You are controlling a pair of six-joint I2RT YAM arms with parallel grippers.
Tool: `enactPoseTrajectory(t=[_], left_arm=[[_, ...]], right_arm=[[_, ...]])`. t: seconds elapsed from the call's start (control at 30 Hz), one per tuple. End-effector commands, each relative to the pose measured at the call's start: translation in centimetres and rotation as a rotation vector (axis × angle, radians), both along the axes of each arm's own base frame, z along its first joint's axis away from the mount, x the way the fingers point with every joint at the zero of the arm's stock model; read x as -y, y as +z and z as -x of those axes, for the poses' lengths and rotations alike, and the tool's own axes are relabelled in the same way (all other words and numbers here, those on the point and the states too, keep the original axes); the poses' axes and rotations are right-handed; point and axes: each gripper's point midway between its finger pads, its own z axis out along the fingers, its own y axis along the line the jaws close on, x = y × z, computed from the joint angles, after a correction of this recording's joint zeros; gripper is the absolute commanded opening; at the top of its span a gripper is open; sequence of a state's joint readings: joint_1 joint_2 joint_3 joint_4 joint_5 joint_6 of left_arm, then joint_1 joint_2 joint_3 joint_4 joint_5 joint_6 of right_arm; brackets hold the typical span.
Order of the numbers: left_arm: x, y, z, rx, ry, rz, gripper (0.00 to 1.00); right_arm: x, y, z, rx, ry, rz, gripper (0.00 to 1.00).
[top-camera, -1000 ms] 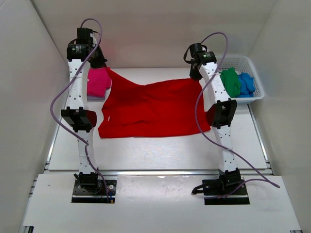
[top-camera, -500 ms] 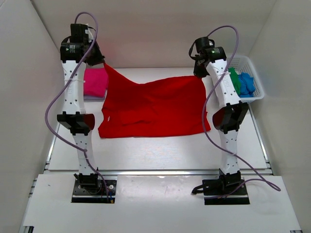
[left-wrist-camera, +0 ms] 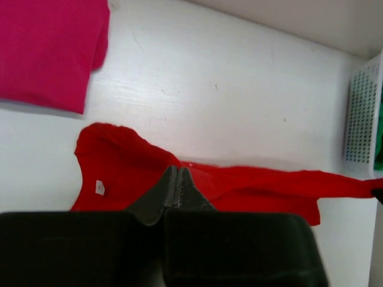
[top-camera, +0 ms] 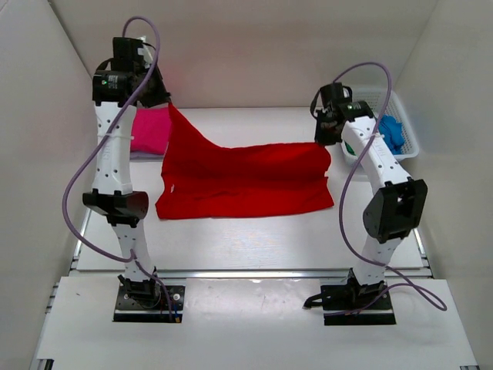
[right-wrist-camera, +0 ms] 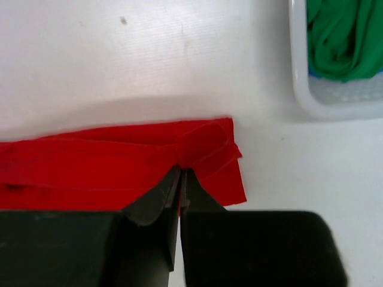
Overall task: Fold and stack the t-shirts
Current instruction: Fold the other side of the tshirt into a rectangle
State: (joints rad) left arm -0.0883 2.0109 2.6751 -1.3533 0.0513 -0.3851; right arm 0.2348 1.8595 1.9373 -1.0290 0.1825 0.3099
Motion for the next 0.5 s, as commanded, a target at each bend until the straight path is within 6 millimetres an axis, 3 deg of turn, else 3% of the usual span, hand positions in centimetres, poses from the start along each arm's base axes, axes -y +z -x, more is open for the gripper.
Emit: enactPoseTrajectory(t=[0.0, 0.07, 0.13, 0.23, 0.33, 0.4, 0.47], left_arm=[[0.5, -0.9, 0.7, -0.034, -0.004, -0.047, 0.00], [0.6, -1.1, 0.7, -0.038, -0.009, -0.053, 0.00], [0.4, -0.9, 0.2, -0.027, 0.012, -0.060, 0.00], [1.0, 0.5, 0.2, 0.020, 0.010, -0.063, 0.00], [1.7, 0.7, 1.6, 0.015, -0.013, -0.086, 0.00], [1.7, -1.6, 2.7, -0.065, -0.022, -0.110, 0.00], [0.5, -2.2, 3.5, -0.092, -0.003, -0.127, 0.00]], right_arm=[[-0.1, -1.6, -1.1, 0.107, 0.033, -0.075, 0.00], [0.5, -4.0, -1.2, 0.100, 0.037, -0.098, 0.00], [0.1, -4.3, -1.2, 0.116, 0.062, -0.081, 0.00], [-0.4, -3.9, -1.9, 0.151, 0.091, -0.053, 0.00], [-0.8, -3.6, -2.9, 0.161, 0.103, -0.060, 0.00], [-0.3, -3.1, -3.5, 0.182, 0.103, -0.064, 0.00], [-0.2, -2.4, -4.0, 0.204, 0.108, -0.071, 0.00]])
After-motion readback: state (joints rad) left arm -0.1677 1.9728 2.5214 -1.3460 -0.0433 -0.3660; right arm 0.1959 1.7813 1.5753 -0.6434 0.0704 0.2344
